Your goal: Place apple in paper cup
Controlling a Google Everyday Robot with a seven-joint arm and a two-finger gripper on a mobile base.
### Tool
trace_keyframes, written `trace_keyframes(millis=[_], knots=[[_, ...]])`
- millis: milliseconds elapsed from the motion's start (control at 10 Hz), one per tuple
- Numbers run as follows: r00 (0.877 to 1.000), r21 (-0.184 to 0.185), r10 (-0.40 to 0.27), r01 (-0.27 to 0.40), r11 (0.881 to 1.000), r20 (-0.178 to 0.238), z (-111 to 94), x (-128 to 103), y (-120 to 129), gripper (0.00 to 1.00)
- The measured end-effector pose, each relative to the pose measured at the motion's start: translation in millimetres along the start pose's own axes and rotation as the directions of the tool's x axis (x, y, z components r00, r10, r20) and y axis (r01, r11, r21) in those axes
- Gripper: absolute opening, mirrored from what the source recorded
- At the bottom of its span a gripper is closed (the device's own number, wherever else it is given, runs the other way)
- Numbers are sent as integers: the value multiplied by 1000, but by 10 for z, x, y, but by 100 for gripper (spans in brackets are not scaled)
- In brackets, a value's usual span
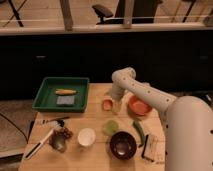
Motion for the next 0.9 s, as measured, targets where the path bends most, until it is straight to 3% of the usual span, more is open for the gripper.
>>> trace_keyframes(millis=[900], knots=[[1000,-3,-5,5,1000,16,44,-8,7,80]])
